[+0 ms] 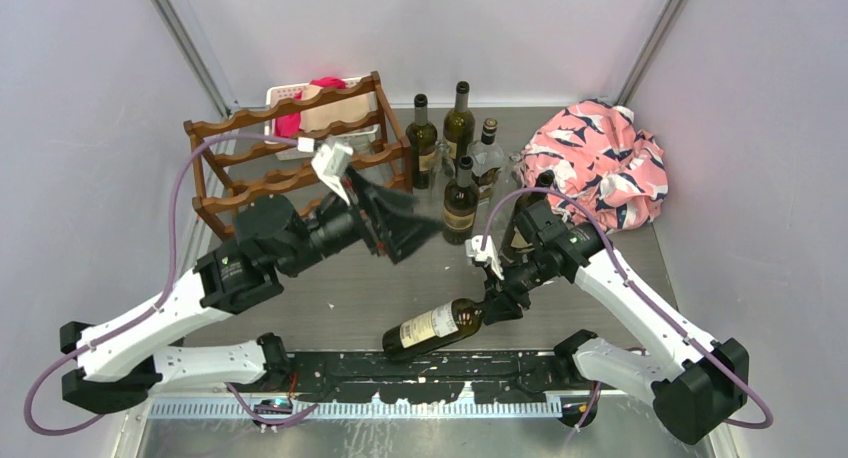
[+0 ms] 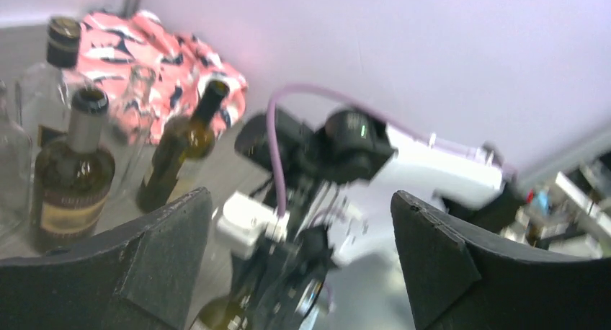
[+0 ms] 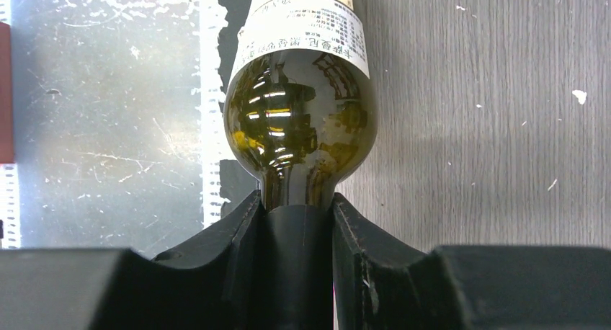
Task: Put the wine bottle on the wine rack
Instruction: Place the wine bottle in the wine rack.
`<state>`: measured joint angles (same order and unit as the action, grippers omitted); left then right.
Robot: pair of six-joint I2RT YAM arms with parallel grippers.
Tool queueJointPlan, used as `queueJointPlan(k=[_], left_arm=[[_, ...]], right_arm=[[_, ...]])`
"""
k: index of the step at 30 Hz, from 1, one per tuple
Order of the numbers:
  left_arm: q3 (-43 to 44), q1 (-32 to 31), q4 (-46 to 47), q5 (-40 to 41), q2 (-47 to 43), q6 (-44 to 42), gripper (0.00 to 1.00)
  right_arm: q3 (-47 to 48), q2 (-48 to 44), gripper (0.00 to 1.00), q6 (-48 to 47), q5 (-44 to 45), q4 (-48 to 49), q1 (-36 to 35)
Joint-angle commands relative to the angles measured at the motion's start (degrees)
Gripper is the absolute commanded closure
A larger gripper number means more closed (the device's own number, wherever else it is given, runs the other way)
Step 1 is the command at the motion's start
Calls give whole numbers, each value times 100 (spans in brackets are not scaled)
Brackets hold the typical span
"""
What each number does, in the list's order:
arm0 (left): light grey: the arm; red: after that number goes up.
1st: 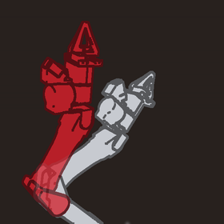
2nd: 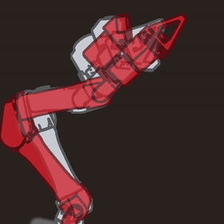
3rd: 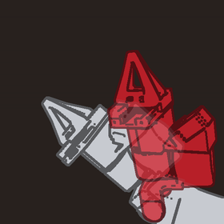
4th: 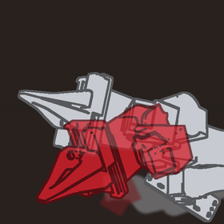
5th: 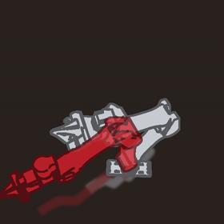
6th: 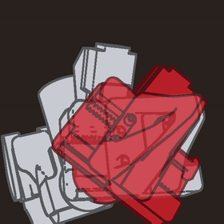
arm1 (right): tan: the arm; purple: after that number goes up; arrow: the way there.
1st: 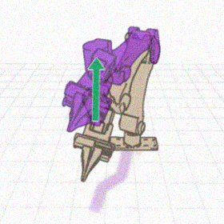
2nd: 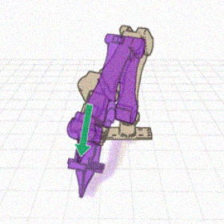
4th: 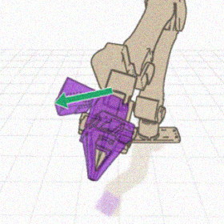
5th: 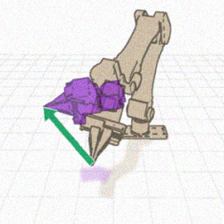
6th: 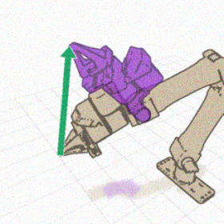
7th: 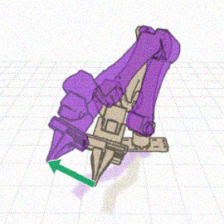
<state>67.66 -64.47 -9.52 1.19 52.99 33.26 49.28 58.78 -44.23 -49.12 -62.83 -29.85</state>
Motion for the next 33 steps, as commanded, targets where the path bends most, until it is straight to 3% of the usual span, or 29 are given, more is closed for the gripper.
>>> queueJointPlan(k=[1,5,10,21,26,31,33], left_arm=[[1120,-111,-143,1766,716,937,7],[2670,-451,-946,2988,1527,1085,4],[4112,-1219,-1605,4192,2412,631,0],[4544,-1299,-1672,4372,2584,439,0],[3974,-1299,-1611,4213,2338,33,0],[1509,-1265,-384,3453,927,-1253,0],[688,-1238,-337,3266,341,-1238,0]], right_arm=[[319,-2,99,-159,-750,-74,61],[312,59,99,-200,-783,-120,102],[313,173,99,-226,-792,-127,114],[358,169,99,-279,-759,-187,120],[439,107,99,-28,-630,-10,112],[527,-128,99,571,-263,461,-14],[554,-164,99,821,-37,671,-180]])
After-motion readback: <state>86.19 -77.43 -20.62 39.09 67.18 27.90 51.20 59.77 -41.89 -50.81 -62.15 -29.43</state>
